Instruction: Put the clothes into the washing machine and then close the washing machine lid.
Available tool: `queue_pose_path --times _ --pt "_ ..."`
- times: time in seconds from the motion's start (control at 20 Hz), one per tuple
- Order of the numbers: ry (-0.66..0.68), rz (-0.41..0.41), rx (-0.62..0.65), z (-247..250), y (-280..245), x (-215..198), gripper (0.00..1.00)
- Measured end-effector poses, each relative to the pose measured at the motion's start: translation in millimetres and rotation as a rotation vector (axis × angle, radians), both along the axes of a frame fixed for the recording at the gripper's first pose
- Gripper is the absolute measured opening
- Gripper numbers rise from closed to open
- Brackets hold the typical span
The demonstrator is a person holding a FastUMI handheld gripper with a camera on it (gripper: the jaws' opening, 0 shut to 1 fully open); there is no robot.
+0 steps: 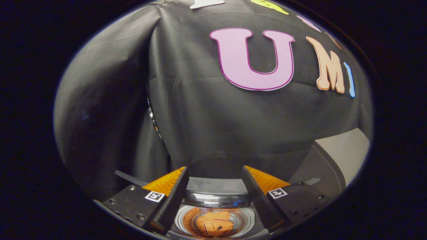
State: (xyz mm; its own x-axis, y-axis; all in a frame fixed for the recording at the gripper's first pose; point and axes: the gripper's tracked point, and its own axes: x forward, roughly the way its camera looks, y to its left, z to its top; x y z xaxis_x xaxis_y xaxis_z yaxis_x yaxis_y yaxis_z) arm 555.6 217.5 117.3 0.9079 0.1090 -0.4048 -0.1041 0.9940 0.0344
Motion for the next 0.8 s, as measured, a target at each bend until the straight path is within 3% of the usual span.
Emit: queue_pose_path --times 0.3,0.45,0.8 --pt "0.067 0.024 -0.008 -28.0 5.6 -16.5 0.96" --pt "0.040 0.044 -0.084 -32.2 1.3 -25.1 0.93" --pt "-0.038 0.062 -0.033 -19.7 2.3 -32.6 0.91"
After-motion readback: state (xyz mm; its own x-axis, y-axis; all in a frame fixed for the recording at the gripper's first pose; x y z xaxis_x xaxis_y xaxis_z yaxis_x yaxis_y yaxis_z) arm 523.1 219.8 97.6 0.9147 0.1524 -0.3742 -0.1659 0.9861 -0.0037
